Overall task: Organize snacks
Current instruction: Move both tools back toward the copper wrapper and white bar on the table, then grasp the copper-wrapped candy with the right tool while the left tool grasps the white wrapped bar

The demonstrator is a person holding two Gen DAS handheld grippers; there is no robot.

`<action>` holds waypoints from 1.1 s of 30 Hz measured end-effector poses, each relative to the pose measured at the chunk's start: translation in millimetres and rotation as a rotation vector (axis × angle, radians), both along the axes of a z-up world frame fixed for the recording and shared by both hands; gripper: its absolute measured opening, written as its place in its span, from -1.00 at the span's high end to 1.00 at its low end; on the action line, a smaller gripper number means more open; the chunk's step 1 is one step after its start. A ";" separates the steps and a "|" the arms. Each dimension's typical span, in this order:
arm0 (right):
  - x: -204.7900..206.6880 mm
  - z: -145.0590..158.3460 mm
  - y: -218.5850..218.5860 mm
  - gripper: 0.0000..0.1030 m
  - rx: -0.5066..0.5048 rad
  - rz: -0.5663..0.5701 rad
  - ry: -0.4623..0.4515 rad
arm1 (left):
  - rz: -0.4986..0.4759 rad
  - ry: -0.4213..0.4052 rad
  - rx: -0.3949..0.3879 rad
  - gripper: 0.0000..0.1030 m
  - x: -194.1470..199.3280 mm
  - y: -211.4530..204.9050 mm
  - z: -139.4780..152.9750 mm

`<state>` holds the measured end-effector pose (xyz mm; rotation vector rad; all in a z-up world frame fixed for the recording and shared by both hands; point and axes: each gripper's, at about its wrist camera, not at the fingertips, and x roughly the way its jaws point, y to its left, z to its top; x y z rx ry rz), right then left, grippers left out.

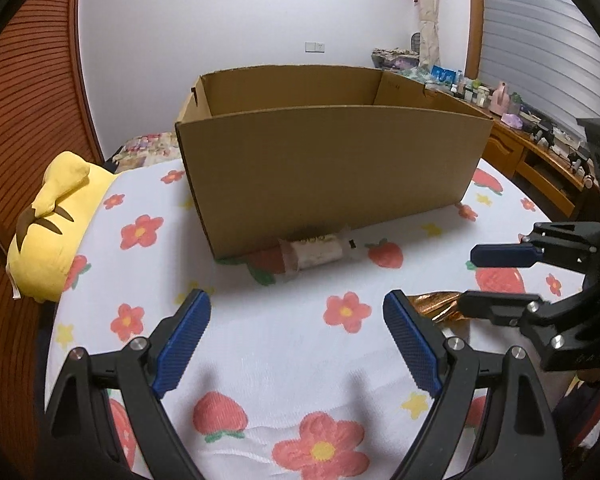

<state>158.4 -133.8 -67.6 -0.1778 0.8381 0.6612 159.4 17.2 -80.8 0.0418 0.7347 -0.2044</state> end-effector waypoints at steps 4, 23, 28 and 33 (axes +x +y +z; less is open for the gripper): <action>0.1 -10.1 4.4 0.04 -0.015 0.011 0.022 | 0.003 0.002 -0.002 -0.72 -0.5 0.3 -1.8; 6.2 -32.2 16.3 0.44 -0.084 0.038 0.050 | 0.012 0.013 -0.009 -0.73 4.1 -1.8 -8.2; 5.7 -32.3 12.6 0.53 -0.078 0.035 0.041 | 0.009 0.019 -0.015 -0.72 10.9 -5.7 -8.9; 2.8 -28.9 7.7 0.59 -0.066 0.040 0.028 | 0.007 0.021 -0.032 -0.72 25.7 -10.1 -7.3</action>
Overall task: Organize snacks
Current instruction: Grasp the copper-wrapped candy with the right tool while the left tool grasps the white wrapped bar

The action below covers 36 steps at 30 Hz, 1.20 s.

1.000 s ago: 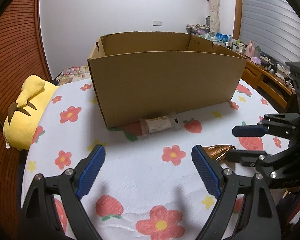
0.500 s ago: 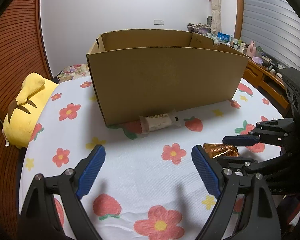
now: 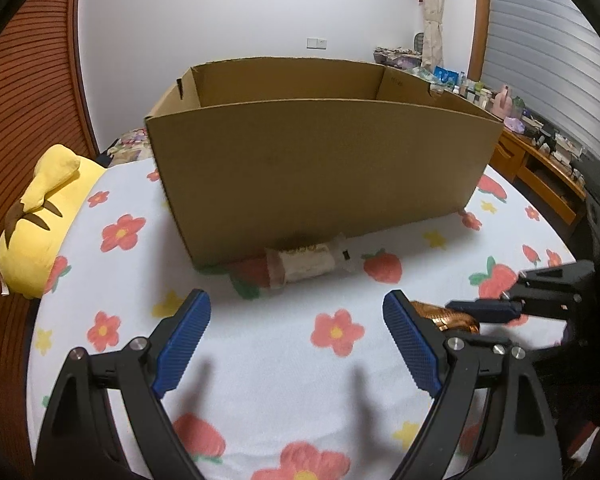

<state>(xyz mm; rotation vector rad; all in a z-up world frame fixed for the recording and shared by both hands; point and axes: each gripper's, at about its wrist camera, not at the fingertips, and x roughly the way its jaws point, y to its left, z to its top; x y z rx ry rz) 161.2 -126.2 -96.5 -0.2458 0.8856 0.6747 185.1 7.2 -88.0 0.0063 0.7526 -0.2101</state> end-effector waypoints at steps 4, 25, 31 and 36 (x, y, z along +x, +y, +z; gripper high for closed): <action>0.3 5.8 -5.8 0.59 0.027 -0.006 -0.008 | 0.011 0.018 -0.017 -0.72 18.5 -3.9 -2.4; 8.3 23.8 -42.6 0.58 0.115 -0.009 -0.031 | 0.033 0.115 0.033 -0.65 60.0 -19.8 -29.0; 9.9 21.4 -41.0 0.57 0.116 -0.002 -0.023 | 0.032 0.115 0.039 -0.53 58.9 -22.6 -29.8; 11.9 22.1 -39.2 0.57 0.113 0.002 -0.013 | 0.043 0.116 0.053 -0.17 58.8 -24.5 -29.8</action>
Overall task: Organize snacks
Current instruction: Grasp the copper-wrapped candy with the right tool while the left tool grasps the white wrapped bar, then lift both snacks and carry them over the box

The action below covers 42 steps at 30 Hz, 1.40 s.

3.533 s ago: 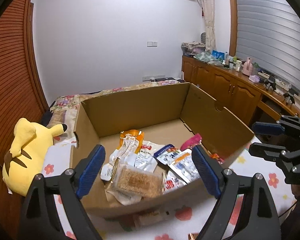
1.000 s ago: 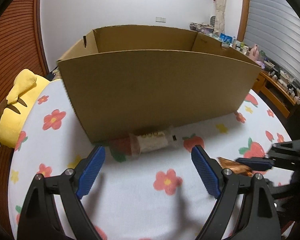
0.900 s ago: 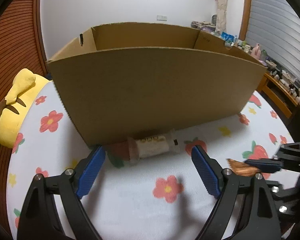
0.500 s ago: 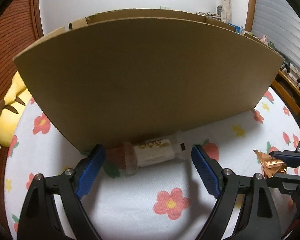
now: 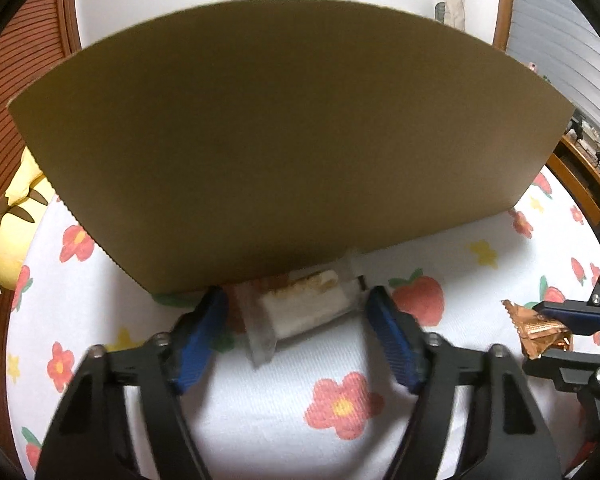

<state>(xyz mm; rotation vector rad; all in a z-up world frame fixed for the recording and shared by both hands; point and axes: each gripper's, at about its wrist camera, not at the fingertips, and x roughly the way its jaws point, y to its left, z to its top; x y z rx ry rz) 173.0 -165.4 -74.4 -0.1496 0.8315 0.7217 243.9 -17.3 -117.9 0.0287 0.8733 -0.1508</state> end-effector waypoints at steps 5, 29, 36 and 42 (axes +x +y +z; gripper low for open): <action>1.2 -0.1 0.6 0.56 -0.005 -0.003 0.004 | 0.000 -0.011 -0.010 0.07 -5.3 0.4 0.8; -4.8 25.7 -2.7 0.56 0.006 -0.050 -0.056 | -0.074 -0.160 -0.050 0.12 -58.8 2.4 65.4; -0.5 55.7 -6.0 0.56 0.031 -0.054 -0.121 | -0.079 -0.226 -0.057 0.12 -57.0 2.5 98.6; 10.4 79.7 -6.8 0.56 0.053 -0.052 -0.172 | -0.071 -0.267 -0.055 0.12 -43.5 6.9 119.3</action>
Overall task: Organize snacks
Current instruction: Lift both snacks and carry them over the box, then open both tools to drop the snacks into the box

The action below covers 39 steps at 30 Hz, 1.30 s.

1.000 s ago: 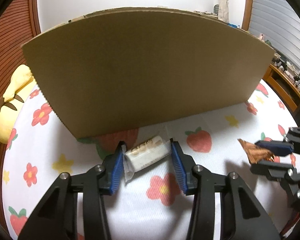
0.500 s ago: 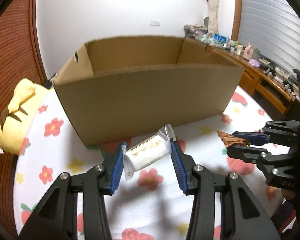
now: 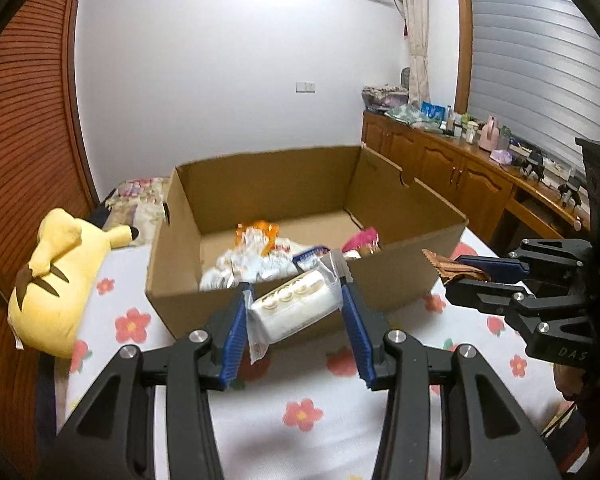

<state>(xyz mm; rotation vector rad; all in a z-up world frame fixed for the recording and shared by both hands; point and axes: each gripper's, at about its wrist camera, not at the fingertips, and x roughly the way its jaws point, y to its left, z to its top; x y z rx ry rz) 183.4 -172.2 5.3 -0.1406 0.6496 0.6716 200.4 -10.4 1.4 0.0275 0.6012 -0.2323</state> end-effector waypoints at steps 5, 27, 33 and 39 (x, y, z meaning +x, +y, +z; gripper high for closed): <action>12.3 14.6 1.5 0.56 0.014 0.004 -0.034 | 0.005 -0.028 0.004 0.12 17.9 3.1 12.5; 85.3 11.3 3.9 0.56 -0.009 -0.016 -0.032 | 0.012 0.025 0.016 0.03 96.3 -3.6 -3.5; 103.1 5.2 4.2 0.56 -0.011 -0.034 -0.012 | 0.024 0.025 0.027 -0.06 102.3 -3.3 -5.7; 113.8 0.7 9.5 0.56 -0.031 -0.043 -0.004 | 0.043 0.006 0.030 -0.15 102.9 0.4 -4.6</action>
